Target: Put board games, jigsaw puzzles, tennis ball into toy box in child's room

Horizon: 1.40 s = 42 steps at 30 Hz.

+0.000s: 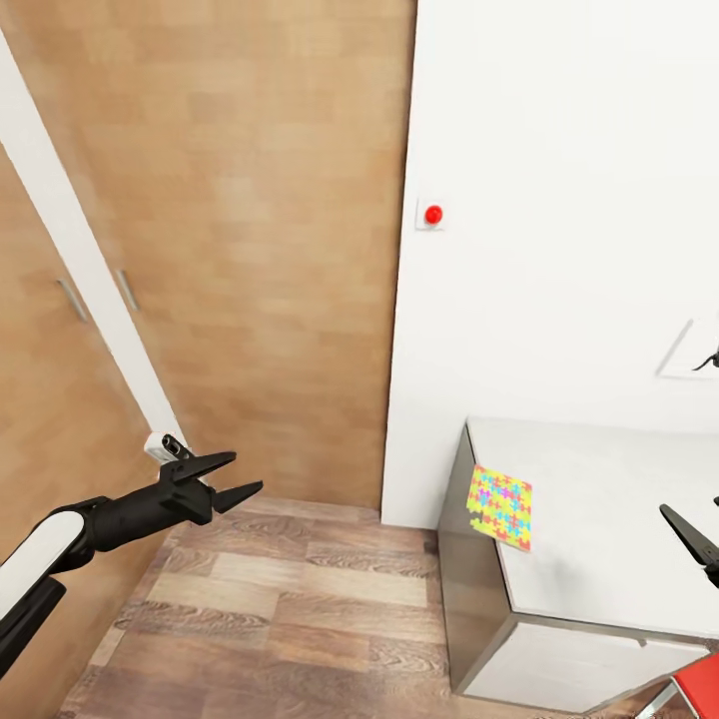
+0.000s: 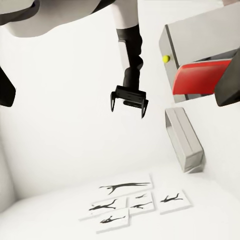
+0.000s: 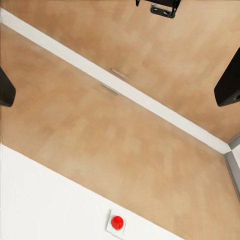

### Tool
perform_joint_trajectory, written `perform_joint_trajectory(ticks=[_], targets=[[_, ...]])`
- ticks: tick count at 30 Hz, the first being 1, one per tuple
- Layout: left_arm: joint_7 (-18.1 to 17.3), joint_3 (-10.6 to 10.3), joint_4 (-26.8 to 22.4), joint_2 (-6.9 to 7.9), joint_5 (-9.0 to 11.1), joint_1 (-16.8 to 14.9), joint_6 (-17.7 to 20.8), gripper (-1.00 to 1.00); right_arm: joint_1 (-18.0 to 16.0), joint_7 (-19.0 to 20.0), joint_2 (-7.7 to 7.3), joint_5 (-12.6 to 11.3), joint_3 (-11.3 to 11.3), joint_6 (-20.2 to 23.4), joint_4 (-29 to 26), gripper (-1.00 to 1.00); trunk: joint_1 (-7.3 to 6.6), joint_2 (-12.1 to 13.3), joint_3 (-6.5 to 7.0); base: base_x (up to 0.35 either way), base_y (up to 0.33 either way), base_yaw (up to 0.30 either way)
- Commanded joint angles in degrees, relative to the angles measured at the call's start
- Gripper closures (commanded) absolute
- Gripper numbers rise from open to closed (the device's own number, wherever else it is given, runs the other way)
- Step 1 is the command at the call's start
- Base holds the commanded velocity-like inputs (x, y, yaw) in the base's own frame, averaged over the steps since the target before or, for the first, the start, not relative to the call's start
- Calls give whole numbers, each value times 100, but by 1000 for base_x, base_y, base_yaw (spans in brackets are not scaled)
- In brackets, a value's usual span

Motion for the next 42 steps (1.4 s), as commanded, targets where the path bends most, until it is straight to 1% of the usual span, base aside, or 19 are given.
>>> perform_joint_trajectory(ticks=[1, 38, 42], targets=[[-42, -9, 2, 8, -22, -6, 4, -100, -7, 21, 1, 14, -4, 21, 2, -100, 4, -11, -8, 55, -62, -251], [-51, -9, 2, 19, -28, -6, 4, -100, -7, 17, 2, 15, 5, 10, 11, -100, 4, -11, 119, 4, -4, -264], [-51, -9, 2, 21, -30, -6, 4, -100, -7, 20, 2, 15, 9, -97, 9, -100, 4, -11, 133, 0, 0, -265]])
